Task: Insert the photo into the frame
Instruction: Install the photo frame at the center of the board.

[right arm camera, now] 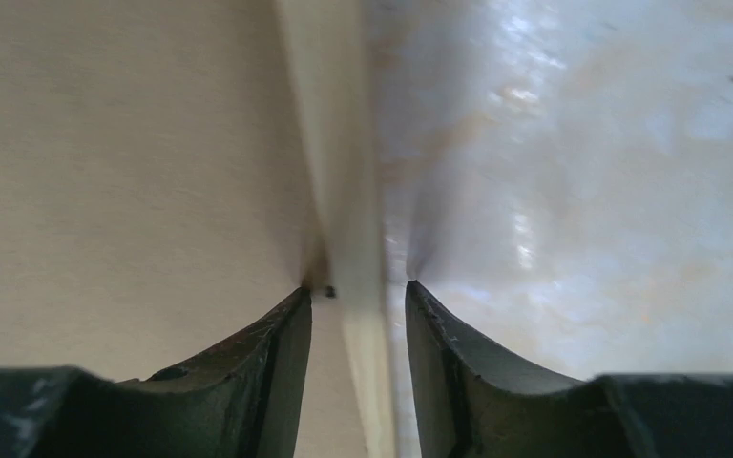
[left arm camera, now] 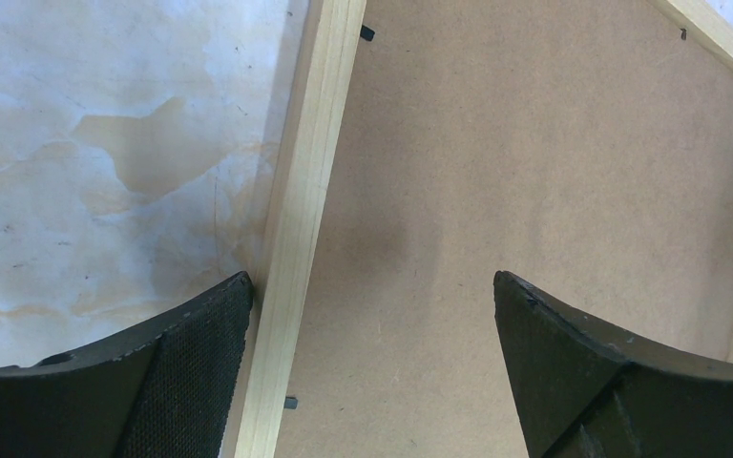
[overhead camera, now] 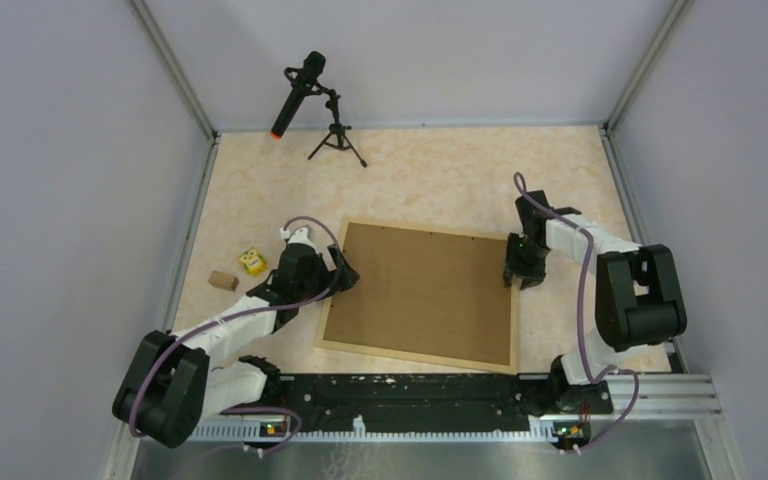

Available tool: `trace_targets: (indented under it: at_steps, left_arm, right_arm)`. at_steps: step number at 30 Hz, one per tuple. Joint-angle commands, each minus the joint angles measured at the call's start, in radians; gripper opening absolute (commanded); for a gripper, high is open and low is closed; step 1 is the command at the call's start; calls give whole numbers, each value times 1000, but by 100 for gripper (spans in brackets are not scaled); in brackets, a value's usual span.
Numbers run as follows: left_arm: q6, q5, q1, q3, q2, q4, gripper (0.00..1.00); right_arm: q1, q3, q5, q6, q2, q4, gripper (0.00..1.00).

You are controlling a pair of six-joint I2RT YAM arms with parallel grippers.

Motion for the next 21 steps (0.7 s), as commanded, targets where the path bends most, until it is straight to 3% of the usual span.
trace_targets:
  at_steps: [1, 4, 6, 11, 12, 13, 14, 18, 21]
  left_arm:
    - [-3, 36, -4, -9, 21, 21, 98]
    - [-3, 47, 4, -9, 24, 21, 98]
    - [-4, 48, 7, -11, 24, 22, 98]
    - [-5, 53, 9, -13, 24, 24, 98]
    - [-5, 52, 9, -12, 23, 24, 98]
    - [-5, 52, 9, -13, 22, 23, 98]
    - [-3, 52, 10, -14, 21, 23, 98]
    - [-2, 55, 10, -12, 22, 23, 98]
    - [-2, 56, 11, -14, 23, 24, 98]
  right_arm:
    - [52, 4, -138, -13, 83, 166, 46]
    - [73, 34, -203, 2, -20, 137, 55]
    - [73, 24, -159, 21, -111, 84, 63]
    - [73, -81, -10, 110, -311, -44, 65]
    - [74, -111, 13, 140, -348, -60, 71]
    - [86, -129, 44, 177, -383, -82, 94]
    - [107, -141, 82, 219, -422, -109, 98]
    - [163, -206, 118, 328, -563, -161, 99]
    - [177, -259, 147, 335, -582, -209, 99]
